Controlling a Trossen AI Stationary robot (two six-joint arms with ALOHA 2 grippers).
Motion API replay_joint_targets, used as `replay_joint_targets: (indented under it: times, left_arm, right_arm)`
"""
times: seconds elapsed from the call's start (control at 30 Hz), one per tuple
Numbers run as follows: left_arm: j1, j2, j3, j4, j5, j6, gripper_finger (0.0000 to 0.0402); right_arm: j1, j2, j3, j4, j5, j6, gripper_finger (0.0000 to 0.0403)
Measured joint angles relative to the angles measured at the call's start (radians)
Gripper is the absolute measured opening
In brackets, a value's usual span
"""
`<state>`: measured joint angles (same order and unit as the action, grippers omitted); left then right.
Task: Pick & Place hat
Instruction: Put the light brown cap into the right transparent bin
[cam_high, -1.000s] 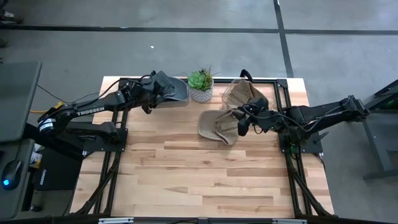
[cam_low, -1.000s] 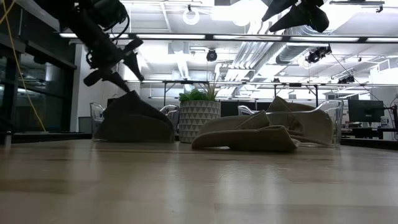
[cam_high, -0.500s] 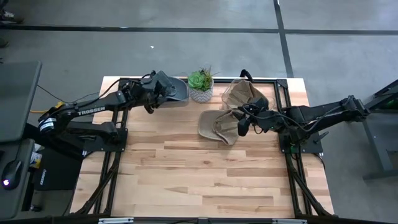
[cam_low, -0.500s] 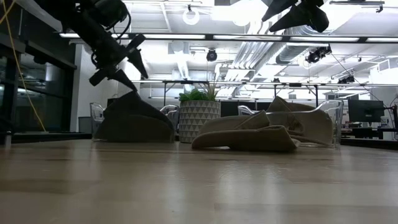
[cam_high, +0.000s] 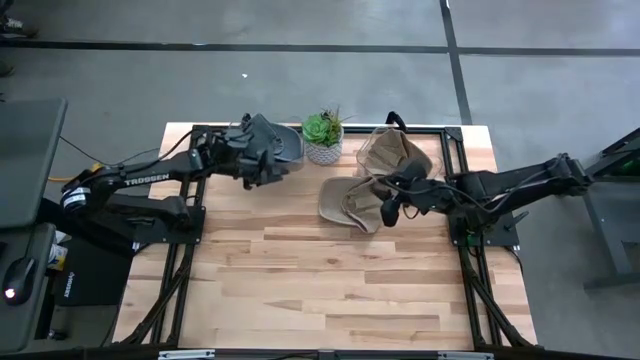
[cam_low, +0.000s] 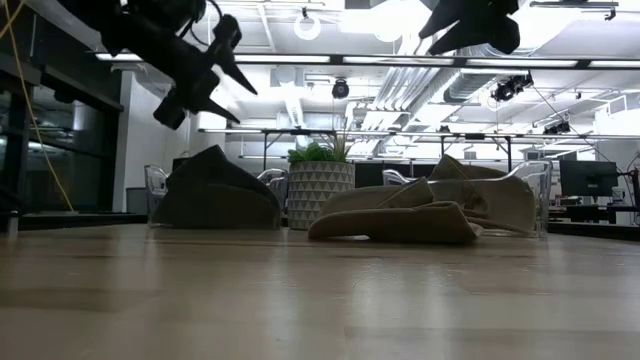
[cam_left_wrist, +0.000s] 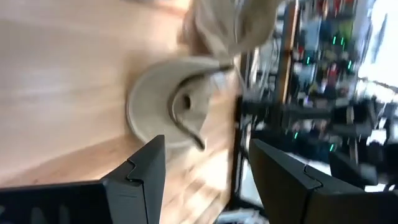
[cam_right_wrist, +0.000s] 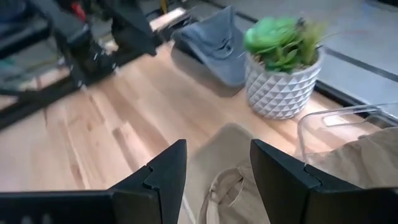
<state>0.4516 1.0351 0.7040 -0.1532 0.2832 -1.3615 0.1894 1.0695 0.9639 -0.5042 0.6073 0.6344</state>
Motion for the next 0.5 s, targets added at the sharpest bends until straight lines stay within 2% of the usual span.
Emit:
replay_joint_targets:
  times: [0.33, 0.5]
  left_arm:
    - [-0.121, 0.001, 0.000, -0.005, 0.021, 0.049, 0.0191]
    - [-0.184, 0.001, 0.000, -0.005, 0.020, 0.088, 0.0191]
  right_arm:
    - [0.010, 0.133, 0.000, 0.000, -0.170, -0.125, 0.0172]
    - [0.033, 0.214, 0.000, 0.000, -0.180, -0.182, 0.0172]
